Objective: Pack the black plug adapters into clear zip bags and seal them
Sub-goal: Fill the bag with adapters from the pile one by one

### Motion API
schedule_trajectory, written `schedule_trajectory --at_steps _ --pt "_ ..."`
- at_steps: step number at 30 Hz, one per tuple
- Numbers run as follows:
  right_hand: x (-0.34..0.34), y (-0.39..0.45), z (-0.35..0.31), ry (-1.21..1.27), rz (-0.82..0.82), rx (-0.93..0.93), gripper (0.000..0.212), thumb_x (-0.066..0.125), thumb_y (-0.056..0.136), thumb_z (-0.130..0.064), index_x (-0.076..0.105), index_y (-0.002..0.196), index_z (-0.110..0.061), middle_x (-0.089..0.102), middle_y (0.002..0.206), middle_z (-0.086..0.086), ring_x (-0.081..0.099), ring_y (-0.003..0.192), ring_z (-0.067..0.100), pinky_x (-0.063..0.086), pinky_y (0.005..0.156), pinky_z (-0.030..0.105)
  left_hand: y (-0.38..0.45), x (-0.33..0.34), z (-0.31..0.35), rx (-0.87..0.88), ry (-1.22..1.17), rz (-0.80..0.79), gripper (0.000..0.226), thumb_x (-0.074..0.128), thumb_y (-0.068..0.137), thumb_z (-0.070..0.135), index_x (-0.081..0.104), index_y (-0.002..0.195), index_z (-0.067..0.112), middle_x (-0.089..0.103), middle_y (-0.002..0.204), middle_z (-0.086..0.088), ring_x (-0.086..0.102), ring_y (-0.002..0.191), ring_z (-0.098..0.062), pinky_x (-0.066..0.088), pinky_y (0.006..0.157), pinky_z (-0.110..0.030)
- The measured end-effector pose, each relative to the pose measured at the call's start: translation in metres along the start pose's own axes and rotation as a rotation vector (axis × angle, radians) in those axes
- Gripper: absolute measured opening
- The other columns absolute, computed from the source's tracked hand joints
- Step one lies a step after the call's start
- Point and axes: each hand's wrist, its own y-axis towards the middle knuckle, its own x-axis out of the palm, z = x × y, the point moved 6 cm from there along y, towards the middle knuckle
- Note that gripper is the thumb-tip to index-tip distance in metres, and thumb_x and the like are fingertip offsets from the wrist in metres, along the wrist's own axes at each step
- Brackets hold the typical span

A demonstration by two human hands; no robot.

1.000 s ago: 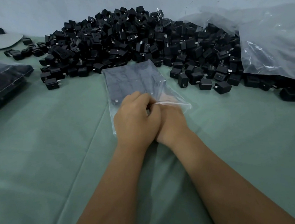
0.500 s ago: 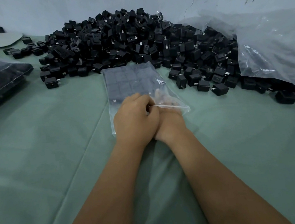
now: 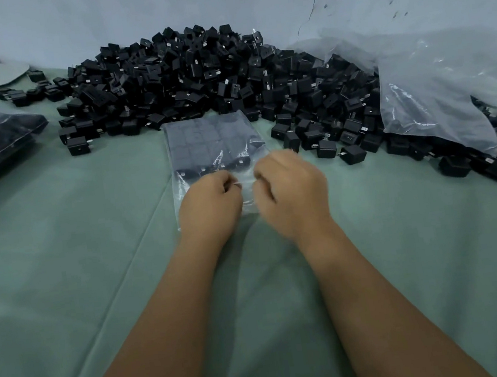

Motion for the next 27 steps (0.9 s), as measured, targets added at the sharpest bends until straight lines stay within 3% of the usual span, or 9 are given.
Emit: schedule_trajectory --at_steps 2,5,9,12,14,17,19,24,27 --pt "-0.010 0.001 0.027 0.023 0.108 0.155 0.021 0.046 0.077 -0.012 0.067 0.079 -0.008 0.061 0.080 0.004 0.054 0.077 0.022 0.038 0.058 0.027 0.000 0.001 0.000 -0.001 0.024 -0.019 0.014 0.053 0.089 0.022 0.066 0.087 0.016 0.066 0.084 0.000 0.057 0.084 -0.026 0.047 0.071 -0.035" --pt "-0.018 -0.003 0.084 0.007 0.106 0.459 0.033 0.049 0.081 -0.010 0.069 0.107 -0.015 0.059 0.110 0.006 0.051 0.104 0.025 0.045 0.083 0.039 0.001 0.003 -0.001 0.000 0.049 -0.025 0.014 0.053 0.090 0.022 0.065 0.086 0.016 0.065 0.082 0.000 0.057 0.082 -0.025 0.043 0.067 -0.032" --pt "-0.007 -0.023 0.134 -0.172 -0.244 0.839 0.058 0.044 0.090 -0.023 0.034 0.146 -0.034 0.016 0.156 0.013 0.015 0.142 0.029 0.019 0.115 0.041 0.001 0.004 -0.002 -0.004 0.062 -0.019 0.014 0.052 0.089 0.022 0.064 0.084 0.016 0.065 0.079 0.002 0.057 0.081 -0.024 0.043 0.067 -0.031" --pt "0.009 -0.032 0.140 -0.243 -0.472 0.872 0.061 0.039 0.090 -0.032 0.025 0.150 -0.031 0.004 0.160 0.011 0.008 0.144 0.029 0.009 0.116 0.042 0.002 0.004 -0.002 -0.003 0.070 -0.010 0.015 0.051 0.089 0.023 0.064 0.085 0.018 0.065 0.080 0.002 0.057 0.080 -0.023 0.042 0.066 -0.030" --pt "0.008 -0.028 0.138 -0.245 -0.422 0.818 0.055 0.043 0.089 -0.034 0.037 0.143 -0.030 0.016 0.157 0.008 0.017 0.141 0.028 0.015 0.113 0.040 0.002 0.004 -0.002 0.002 0.076 -0.012 0.015 0.051 0.090 0.024 0.064 0.084 0.019 0.064 0.078 0.003 0.057 0.079 -0.022 0.041 0.063 -0.029" --pt "-0.001 -0.023 0.138 -0.122 -0.184 0.791 0.034 0.052 0.086 -0.025 0.061 0.118 -0.023 0.038 0.137 0.002 0.035 0.126 0.024 0.034 0.099 0.032 0.003 0.005 -0.002 0.009 0.092 -0.012 0.015 0.050 0.090 0.023 0.064 0.084 0.020 0.062 0.076 0.004 0.056 0.077 -0.021 0.035 0.058 -0.023" --pt "-0.005 -0.022 0.138 -0.089 -0.083 0.795 0.026 0.054 0.084 -0.020 0.061 0.109 -0.020 0.044 0.124 0.001 0.040 0.118 0.023 0.039 0.091 0.030 0.004 0.005 -0.003 0.004 0.101 -0.008 0.015 0.050 0.090 0.023 0.064 0.085 0.020 0.062 0.077 0.004 0.055 0.078 -0.021 0.033 0.056 -0.022" --pt "0.004 -0.026 0.143 -0.153 -0.293 0.831 0.052 0.053 0.086 -0.026 0.045 0.137 -0.027 0.033 0.148 0.004 0.033 0.131 0.027 0.028 0.109 0.037 0.004 0.005 -0.001 0.018 0.101 -0.002 0.015 0.050 0.090 0.023 0.064 0.086 0.019 0.063 0.081 0.004 0.055 0.080 -0.022 0.033 0.057 -0.025" --pt "0.002 -0.026 0.143 -0.123 -0.240 0.832 0.043 0.055 0.086 -0.024 0.054 0.128 -0.027 0.038 0.140 0.001 0.039 0.126 0.025 0.032 0.107 0.036 0.004 0.005 -0.001 0.021 0.101 -0.002 0.016 0.050 0.090 0.023 0.064 0.086 0.019 0.063 0.080 0.003 0.054 0.079 -0.022 0.034 0.057 -0.024"
